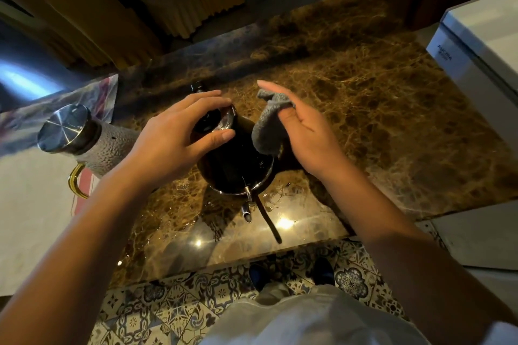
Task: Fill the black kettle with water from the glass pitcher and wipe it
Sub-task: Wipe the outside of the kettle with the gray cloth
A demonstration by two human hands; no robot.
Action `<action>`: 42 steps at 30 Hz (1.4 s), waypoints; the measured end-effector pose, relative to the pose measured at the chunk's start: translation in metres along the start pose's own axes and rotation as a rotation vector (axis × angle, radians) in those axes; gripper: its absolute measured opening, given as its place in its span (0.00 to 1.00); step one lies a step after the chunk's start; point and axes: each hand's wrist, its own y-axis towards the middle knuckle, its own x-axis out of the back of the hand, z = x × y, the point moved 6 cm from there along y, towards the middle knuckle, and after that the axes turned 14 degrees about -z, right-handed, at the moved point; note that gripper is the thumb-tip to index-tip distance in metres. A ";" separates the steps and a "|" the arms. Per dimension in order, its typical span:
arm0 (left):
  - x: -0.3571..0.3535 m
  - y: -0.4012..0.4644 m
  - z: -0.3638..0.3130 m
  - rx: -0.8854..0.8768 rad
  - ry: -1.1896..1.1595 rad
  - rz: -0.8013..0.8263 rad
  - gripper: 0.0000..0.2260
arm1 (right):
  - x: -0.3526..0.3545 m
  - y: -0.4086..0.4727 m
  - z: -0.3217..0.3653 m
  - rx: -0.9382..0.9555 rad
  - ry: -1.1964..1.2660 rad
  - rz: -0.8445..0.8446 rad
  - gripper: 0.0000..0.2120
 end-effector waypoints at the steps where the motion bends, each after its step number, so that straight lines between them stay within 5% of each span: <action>1: 0.001 -0.001 0.000 0.008 0.008 -0.011 0.31 | -0.006 0.004 -0.003 -0.003 -0.003 -0.004 0.20; 7: -0.001 -0.004 0.000 0.068 0.033 -0.034 0.35 | -0.038 -0.003 -0.015 -0.111 0.130 -0.008 0.24; 12: -0.001 -0.002 0.002 0.069 0.034 -0.022 0.33 | -0.024 -0.006 -0.030 -0.181 -0.190 -0.072 0.29; 16: -0.001 -0.002 0.003 0.064 0.029 -0.023 0.33 | -0.021 -0.007 -0.041 -0.277 -0.160 -0.134 0.25; 18: -0.001 -0.002 0.002 0.061 0.018 -0.023 0.33 | -0.027 -0.008 -0.037 -0.247 -0.021 -0.097 0.22; 22: -0.002 -0.002 0.004 0.048 0.015 -0.028 0.33 | -0.057 -0.024 -0.035 -0.216 0.097 0.039 0.35; 30: -0.008 -0.003 0.014 -0.036 -0.028 -0.074 0.18 | -0.082 -0.032 -0.033 -0.014 -0.045 -0.222 0.33; 42: -0.017 -0.001 0.014 0.016 -0.090 -0.056 0.23 | -0.084 0.035 -0.059 -0.446 0.015 0.140 0.27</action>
